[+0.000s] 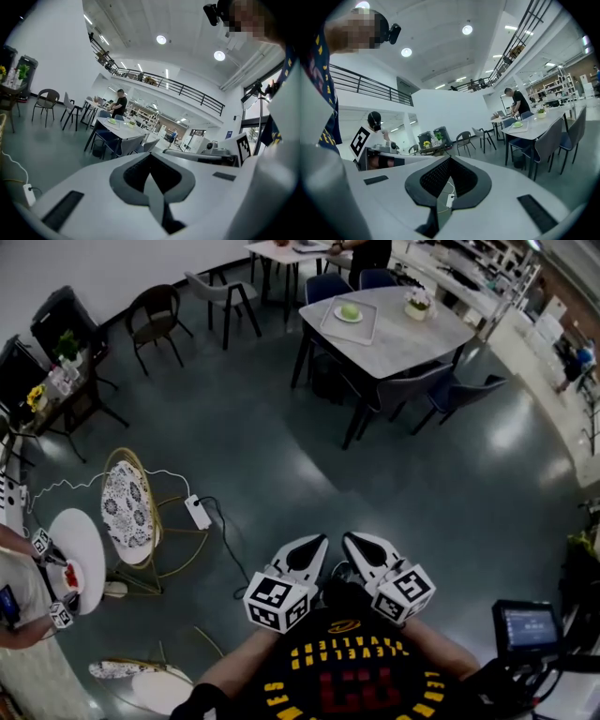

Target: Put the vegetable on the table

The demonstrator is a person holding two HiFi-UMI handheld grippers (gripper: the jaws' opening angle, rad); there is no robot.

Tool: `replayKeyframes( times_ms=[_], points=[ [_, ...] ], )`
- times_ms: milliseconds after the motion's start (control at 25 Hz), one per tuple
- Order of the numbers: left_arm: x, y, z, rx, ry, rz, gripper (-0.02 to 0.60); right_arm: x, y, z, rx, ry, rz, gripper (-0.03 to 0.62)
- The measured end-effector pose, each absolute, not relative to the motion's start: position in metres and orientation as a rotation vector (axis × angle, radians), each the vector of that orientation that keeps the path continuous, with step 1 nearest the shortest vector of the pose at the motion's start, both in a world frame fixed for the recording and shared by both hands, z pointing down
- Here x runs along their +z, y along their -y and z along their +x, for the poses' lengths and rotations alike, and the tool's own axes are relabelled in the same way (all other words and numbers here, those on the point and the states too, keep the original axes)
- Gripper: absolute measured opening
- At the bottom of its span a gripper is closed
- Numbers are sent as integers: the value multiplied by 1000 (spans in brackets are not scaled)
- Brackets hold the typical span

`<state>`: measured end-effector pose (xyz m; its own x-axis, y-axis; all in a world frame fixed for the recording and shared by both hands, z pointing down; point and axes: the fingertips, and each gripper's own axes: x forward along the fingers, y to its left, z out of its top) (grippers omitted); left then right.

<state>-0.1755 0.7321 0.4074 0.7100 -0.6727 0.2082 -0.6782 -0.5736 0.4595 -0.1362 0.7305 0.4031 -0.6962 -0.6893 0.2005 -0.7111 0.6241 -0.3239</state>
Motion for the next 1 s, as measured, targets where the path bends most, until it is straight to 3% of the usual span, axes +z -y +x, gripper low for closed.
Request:
replayKeyframes(
  times_ms=[480, 1000],
  points=[
    [408, -607, -191, 61, 1175, 2353, 2, 411, -596, -146, 694, 2855, 1093, 5],
    [404, -483, -133, 88, 1234, 2306, 2, 406, -466, -84, 720, 2897, 1037, 5]
  ],
)
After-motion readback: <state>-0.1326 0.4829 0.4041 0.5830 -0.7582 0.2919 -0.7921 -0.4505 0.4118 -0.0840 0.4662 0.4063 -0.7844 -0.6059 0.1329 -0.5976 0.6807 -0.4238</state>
